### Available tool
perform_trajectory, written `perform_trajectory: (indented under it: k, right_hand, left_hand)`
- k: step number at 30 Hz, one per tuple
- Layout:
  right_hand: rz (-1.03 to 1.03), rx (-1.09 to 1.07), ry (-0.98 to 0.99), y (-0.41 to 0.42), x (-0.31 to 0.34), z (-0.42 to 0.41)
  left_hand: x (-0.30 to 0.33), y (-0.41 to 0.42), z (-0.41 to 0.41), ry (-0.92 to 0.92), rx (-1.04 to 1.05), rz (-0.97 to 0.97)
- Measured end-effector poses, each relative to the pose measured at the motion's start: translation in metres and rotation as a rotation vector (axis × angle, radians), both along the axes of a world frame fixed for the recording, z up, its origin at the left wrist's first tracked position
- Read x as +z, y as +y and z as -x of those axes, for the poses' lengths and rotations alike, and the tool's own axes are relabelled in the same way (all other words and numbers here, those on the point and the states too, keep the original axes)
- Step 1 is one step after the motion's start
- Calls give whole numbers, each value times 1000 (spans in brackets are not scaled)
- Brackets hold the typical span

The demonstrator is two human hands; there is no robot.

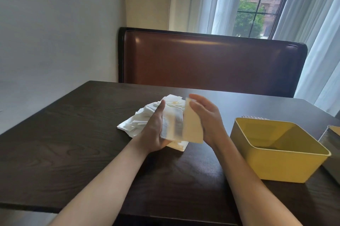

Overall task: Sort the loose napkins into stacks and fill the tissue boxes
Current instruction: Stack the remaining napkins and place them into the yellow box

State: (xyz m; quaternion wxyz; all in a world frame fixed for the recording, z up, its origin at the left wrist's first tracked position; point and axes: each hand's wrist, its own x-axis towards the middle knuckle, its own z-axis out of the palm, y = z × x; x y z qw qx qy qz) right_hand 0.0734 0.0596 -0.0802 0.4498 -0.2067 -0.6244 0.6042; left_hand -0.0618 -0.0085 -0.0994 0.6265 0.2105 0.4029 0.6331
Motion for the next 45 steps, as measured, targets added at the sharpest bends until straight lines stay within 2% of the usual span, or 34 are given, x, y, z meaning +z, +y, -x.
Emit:
perform_trajectory:
  k: [3,7,13,19,22,24,26,29,32,34,41,43,45]
  right_hand:
    - [-120,-124,-73,3,-8,10]
    - [-150,-187,-123,3,-14,14]
    - [-81,-232,-190,9,-16,11]
    - [-18,-174,-152,9,-17,13]
    - [100,-250,-95,17,-18,12]
    - [51,-355,-208,25,-25,11]
    - [-108,-406,-463,32,-37,12]
    - [-178,-286,-705,36,-49,16]
    - [-256,-249,-815,36,-52,19]
    - [-238,-259,-773,36,-53,19]
    - [36,-344,-365,33,-44,8]
    - [15,-392,-378,37,-45,5]
    - [-40,-420,-472,40,-47,4]
  left_hand:
    - [-2,-1,-7,89,-40,9]
    - [1,-7,-16,138,-137,-16]
    - [-5,-3,-11,92,-166,5]
    - [-3,-6,-7,84,-229,-53]
    - [3,-7,-3,33,-166,-41]
    - [5,-5,7,-52,-59,-57]
    - [5,-4,19,-133,15,-88]
    - [0,-3,29,-205,90,-80]
    - [-3,-3,30,-189,104,-50]
    - [-4,-2,31,-165,103,-33]
    - [-9,-2,31,-147,61,-14]
    - [-9,-1,30,-128,56,-16]
    - [-9,-1,29,-112,55,-20]
